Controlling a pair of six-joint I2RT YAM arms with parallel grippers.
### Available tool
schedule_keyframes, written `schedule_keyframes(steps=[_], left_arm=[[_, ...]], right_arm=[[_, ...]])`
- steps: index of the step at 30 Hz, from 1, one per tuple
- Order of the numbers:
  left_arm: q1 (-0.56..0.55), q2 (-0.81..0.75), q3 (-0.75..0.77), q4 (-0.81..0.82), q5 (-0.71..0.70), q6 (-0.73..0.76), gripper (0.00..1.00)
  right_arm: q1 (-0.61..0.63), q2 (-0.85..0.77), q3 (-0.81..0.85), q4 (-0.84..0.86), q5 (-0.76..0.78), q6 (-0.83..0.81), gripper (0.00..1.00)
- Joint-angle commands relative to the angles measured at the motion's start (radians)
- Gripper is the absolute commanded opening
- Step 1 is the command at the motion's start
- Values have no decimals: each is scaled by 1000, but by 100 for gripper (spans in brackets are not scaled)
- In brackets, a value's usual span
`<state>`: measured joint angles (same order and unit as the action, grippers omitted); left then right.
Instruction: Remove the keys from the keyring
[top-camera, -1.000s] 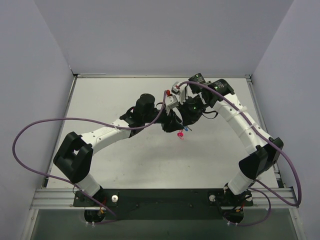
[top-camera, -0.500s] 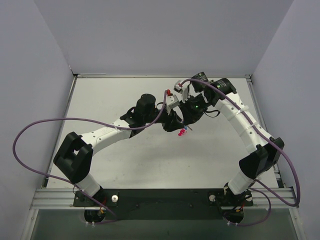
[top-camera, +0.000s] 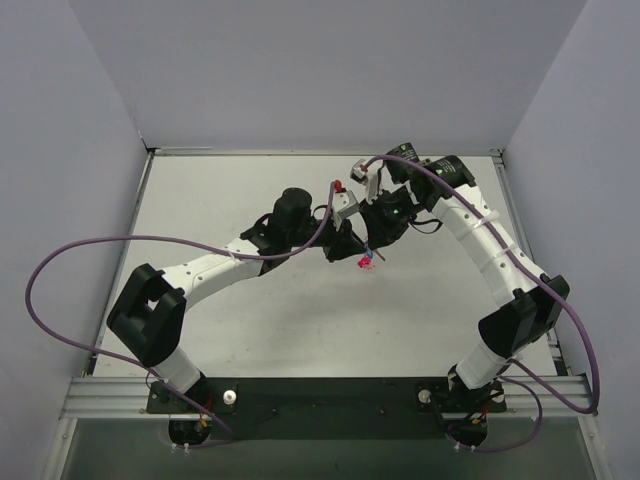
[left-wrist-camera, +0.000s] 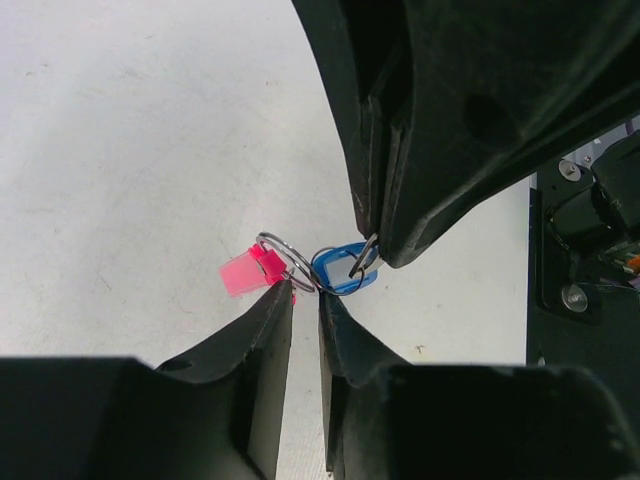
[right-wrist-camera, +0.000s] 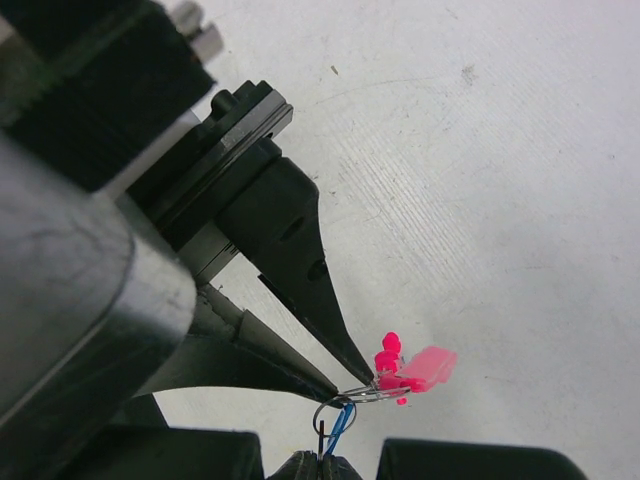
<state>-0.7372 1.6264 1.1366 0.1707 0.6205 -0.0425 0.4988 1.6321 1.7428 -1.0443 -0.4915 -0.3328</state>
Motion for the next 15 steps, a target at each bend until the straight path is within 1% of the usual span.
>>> schedule_keyframes(steps=[1,5,8,14,15], left_arm=[[-7,0,35,-17,-34,15,27],[-7,-3,31,-14,-42,12,42],[-7,-7,29,-13,-47,7,46],[-7,-5,35,-11,-47,4,45],[-5,-5,37,-11,-45,3,43]], right_arm=[[7,-38,21,-16,-61,18,0],[7,-40,17,-16,-58,17,0],[7,-37,15,-14,-56,15,0],[9,-35,14,-14,-61,15,0],[9,-37,12,-16,-64,15,0]])
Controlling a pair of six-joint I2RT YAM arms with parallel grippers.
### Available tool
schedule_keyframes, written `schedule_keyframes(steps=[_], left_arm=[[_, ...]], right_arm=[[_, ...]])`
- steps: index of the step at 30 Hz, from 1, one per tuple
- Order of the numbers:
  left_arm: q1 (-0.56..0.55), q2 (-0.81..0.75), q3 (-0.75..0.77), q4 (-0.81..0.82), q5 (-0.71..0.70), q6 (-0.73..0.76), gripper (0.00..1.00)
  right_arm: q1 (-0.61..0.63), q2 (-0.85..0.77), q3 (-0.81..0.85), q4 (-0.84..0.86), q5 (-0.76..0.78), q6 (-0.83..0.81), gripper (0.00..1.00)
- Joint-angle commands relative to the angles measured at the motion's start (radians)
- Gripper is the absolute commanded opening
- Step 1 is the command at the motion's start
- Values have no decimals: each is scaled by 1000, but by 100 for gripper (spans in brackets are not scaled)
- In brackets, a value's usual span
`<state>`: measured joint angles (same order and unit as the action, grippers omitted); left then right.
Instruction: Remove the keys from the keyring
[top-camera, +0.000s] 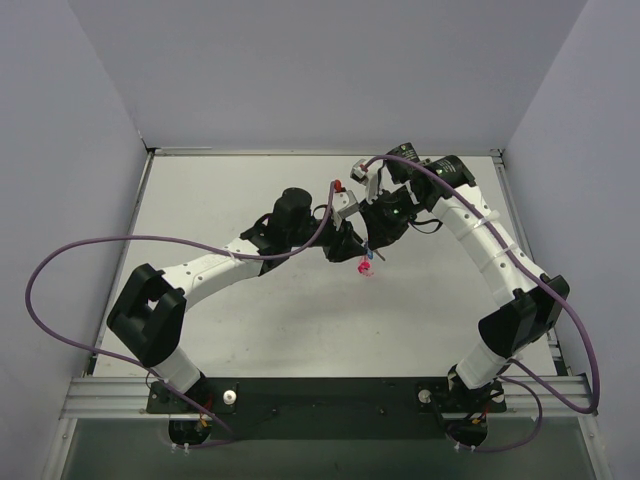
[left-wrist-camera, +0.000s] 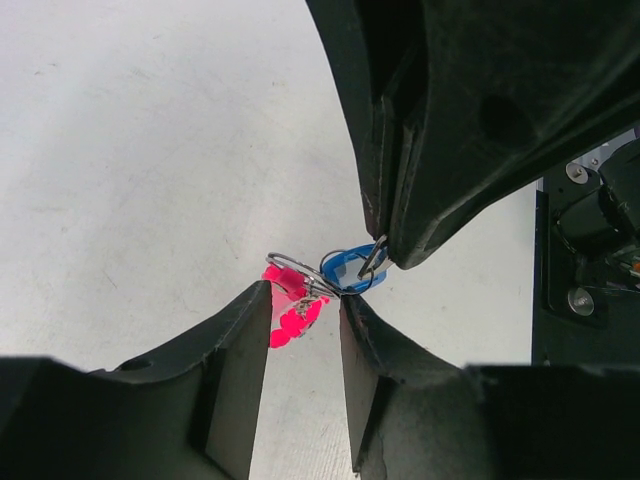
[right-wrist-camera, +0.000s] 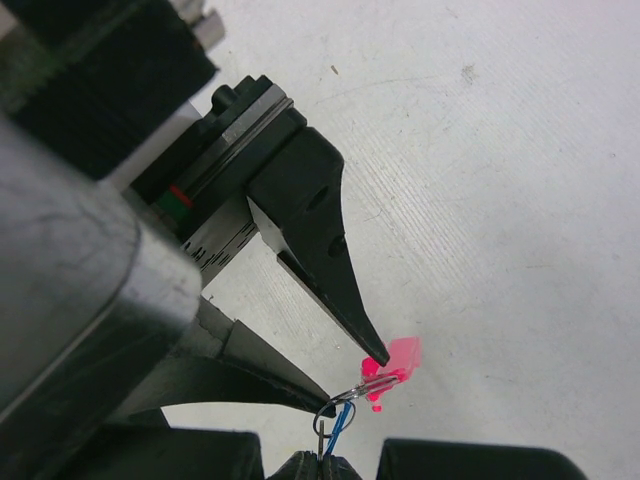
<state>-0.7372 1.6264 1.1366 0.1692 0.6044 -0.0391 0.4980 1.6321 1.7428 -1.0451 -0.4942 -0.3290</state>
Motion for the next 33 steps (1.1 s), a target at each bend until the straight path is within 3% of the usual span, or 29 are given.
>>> schedule_keyframes(steps=[1,7,15,24,28,33], left_arm=[[-7,-3,38,-10,-23,-2,40],[-7,1,48,-8,-6,-5,20],[-5,-8,38,-7,-2,-5,0],[-2,-20,15,22,113,-21,1],[-1,-22,-12,56,201,-31,23],[1,-22,-11,58,204,-33,37]], right_arm=[[10,-35,9,-13,-64,10,0],[11,-44,-3,-15,-75,5,0],[10,-52,-11,-16,-54,-2,0],[-47,-52,-3,-15,-52,-18,0],[-50,-63,-11,-13,-44,-28,0],[-52,-63,-12,-13,-27,-33,0]])
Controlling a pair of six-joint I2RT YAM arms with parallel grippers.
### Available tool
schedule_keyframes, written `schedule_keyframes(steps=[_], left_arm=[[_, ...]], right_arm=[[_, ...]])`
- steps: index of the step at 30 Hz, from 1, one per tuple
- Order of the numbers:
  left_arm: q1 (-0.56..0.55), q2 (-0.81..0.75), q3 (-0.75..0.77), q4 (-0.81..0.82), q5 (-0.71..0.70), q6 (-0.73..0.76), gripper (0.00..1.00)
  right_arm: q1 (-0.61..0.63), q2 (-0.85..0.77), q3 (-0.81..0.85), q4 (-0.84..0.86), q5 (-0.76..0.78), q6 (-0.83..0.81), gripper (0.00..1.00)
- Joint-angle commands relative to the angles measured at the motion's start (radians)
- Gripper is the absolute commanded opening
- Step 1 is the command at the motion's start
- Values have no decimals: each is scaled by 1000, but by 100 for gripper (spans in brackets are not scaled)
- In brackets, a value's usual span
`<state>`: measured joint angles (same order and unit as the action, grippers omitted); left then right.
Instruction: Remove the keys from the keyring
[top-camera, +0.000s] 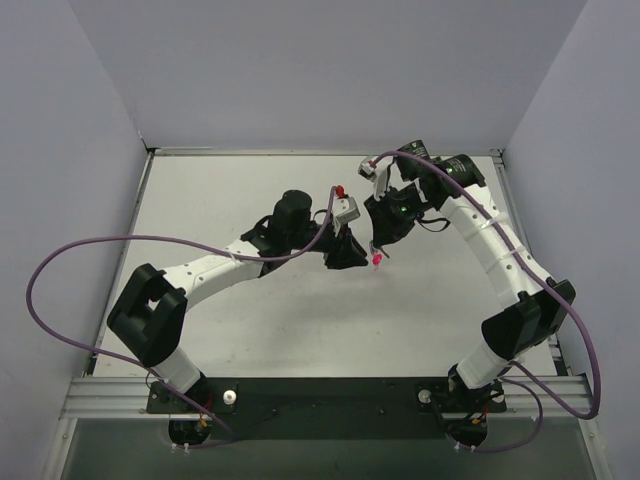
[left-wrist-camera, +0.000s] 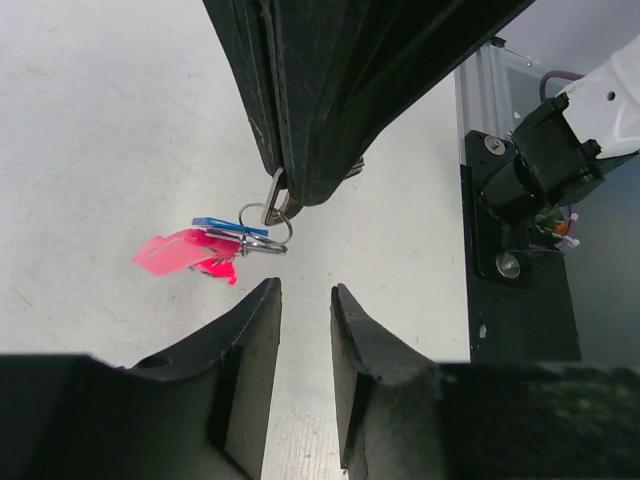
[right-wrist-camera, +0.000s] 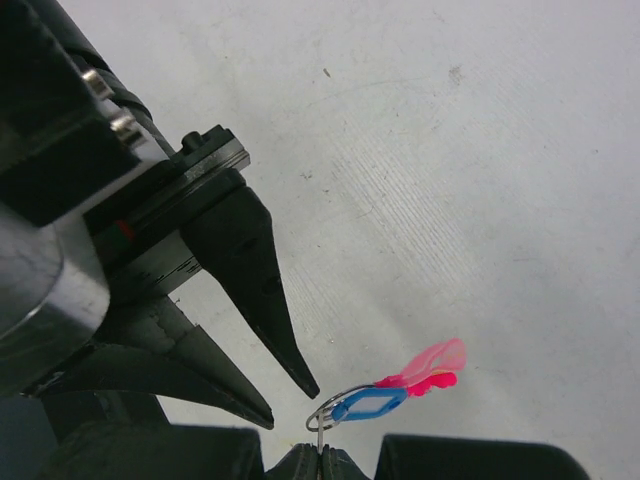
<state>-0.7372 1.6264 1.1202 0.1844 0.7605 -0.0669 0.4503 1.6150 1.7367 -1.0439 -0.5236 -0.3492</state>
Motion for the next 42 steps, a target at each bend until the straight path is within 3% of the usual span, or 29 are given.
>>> schedule_keyframes(steps=[1,12,16,29,32,40,42], left_arm=[[5,-25,9,35,34,-4,39],[16,-22,50,-5,-36,-1,51],[10,-7,75,-25,-23,7,61],[2,13,82,-45,-27,39,64],[1,15,82,-40,-13,38,61],[2,16,72,-17,22,26,34],[2,18,73,-14,20,21,32]], right_arm=[[-5,-46,-6,-15,2,-13,0],[1,-38,-3,-2,-1,19,0],[14,-33,-22,15,-13,36,0],[34,-30,-19,25,-47,55,0],[34,-36,-17,25,-53,55,0],[25,-53,-31,25,-53,50,0],[25,-58,-29,25,-55,49,0]])
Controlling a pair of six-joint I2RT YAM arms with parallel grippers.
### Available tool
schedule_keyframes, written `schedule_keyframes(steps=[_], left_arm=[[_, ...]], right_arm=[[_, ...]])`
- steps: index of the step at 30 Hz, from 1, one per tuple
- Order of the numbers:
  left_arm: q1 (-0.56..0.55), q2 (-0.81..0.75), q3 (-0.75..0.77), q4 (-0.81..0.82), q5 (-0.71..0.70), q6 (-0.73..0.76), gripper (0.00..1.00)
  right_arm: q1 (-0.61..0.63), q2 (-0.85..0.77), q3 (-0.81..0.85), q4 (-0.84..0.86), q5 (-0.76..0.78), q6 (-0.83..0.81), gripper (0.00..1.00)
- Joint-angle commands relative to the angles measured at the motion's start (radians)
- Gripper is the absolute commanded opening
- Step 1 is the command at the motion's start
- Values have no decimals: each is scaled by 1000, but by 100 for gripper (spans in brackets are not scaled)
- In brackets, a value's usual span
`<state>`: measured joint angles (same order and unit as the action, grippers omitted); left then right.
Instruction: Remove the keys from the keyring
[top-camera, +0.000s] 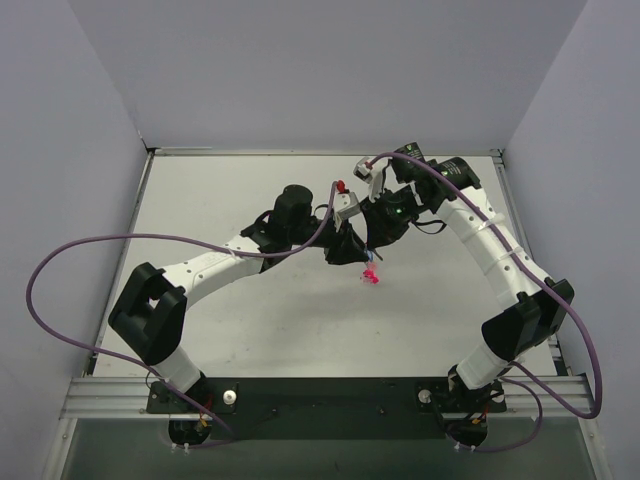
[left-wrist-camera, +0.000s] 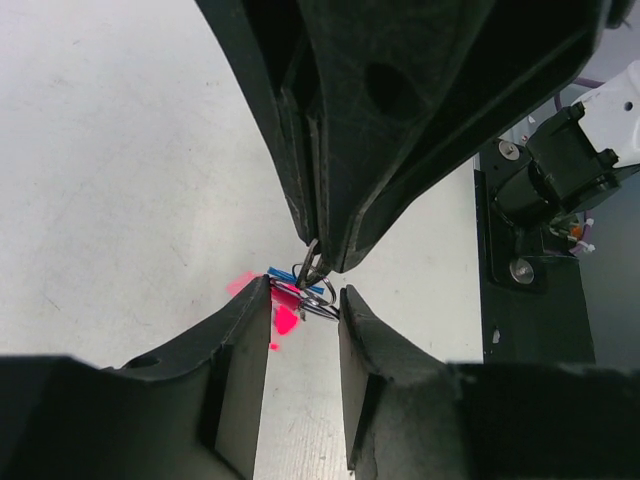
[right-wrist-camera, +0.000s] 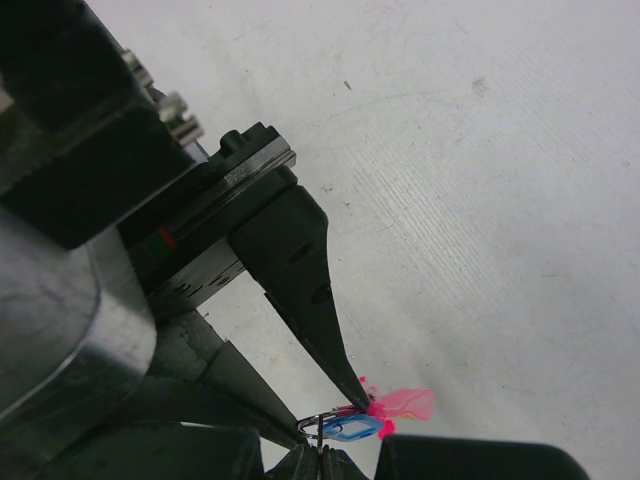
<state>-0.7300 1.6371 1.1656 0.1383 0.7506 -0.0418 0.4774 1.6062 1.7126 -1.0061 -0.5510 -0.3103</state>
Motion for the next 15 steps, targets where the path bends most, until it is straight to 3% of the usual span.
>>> schedule_keyframes(steps=[1,4,12,15], left_arm=[[-5,12,29,30,29,-7,33],[-6,15,34,32,29,-10,33],[-6,15,29,20,15,-10,0],[-6,10,26,9,10,-4,0]], right_arm=[[-3,-48,-8,-12,-29,10,0],[-2,-48,-8,-12,-30,10,0],[-11,-61,-8,-12,-18,5,0],[-26,-65,-10,-12,-13,4,0]])
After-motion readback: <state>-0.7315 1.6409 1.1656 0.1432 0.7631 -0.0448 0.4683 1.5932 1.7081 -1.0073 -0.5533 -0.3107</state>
